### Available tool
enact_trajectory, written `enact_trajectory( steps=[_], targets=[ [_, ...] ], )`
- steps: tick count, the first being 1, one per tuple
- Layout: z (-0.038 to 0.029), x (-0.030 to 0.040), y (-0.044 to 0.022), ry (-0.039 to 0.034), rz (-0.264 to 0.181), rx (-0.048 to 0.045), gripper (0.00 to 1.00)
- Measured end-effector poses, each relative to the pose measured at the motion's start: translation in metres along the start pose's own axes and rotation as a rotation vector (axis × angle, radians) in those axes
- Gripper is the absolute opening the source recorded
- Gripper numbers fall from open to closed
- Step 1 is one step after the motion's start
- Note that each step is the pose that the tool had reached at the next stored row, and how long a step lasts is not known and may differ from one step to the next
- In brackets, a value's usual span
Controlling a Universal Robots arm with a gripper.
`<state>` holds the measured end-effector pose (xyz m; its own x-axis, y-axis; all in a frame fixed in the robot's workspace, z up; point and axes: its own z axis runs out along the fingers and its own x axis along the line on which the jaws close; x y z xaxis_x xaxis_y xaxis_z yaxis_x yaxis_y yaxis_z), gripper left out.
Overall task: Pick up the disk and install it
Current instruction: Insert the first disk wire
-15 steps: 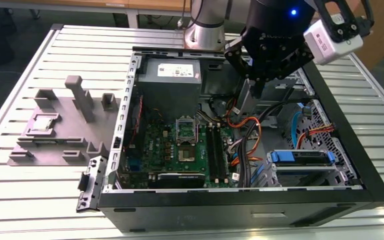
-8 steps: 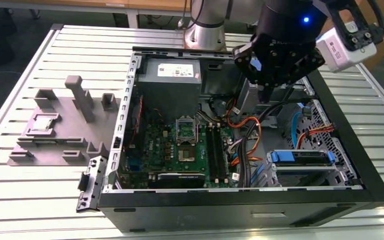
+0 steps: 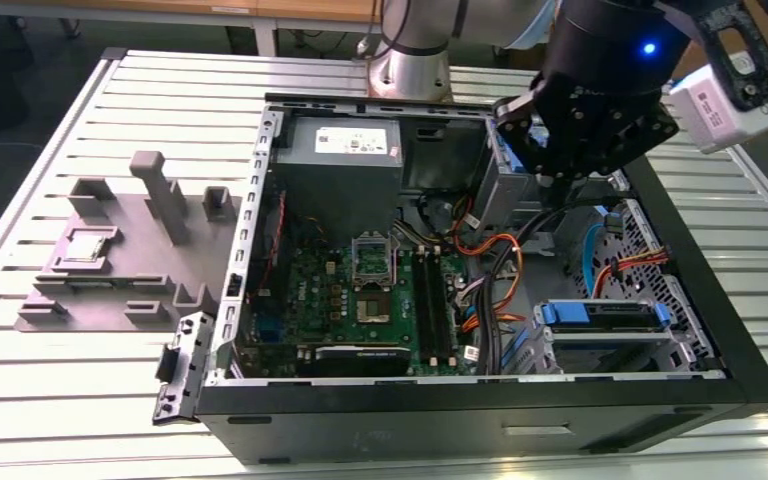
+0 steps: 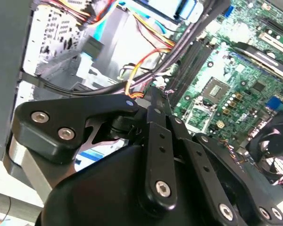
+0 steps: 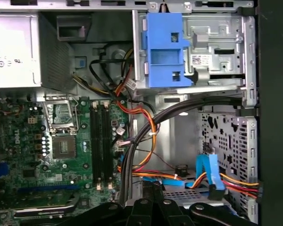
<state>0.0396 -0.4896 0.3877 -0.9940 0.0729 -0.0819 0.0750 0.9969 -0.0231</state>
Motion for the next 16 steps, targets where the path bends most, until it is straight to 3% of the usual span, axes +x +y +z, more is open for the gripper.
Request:
enact_trajectory(
  steps=[3, 8, 16],
  targets=[
    [-0.0007, -0.0057, 0.0003, 0.0, 0.0, 0.0004, 0.1],
    [-0.0086, -0.0118, 0.0005, 0.0, 0.0, -0.0001, 0.1],
    [-0.0061, -0.0451, 0.0031, 0.0, 0.0, 0.0001, 0.1]
  ],
)
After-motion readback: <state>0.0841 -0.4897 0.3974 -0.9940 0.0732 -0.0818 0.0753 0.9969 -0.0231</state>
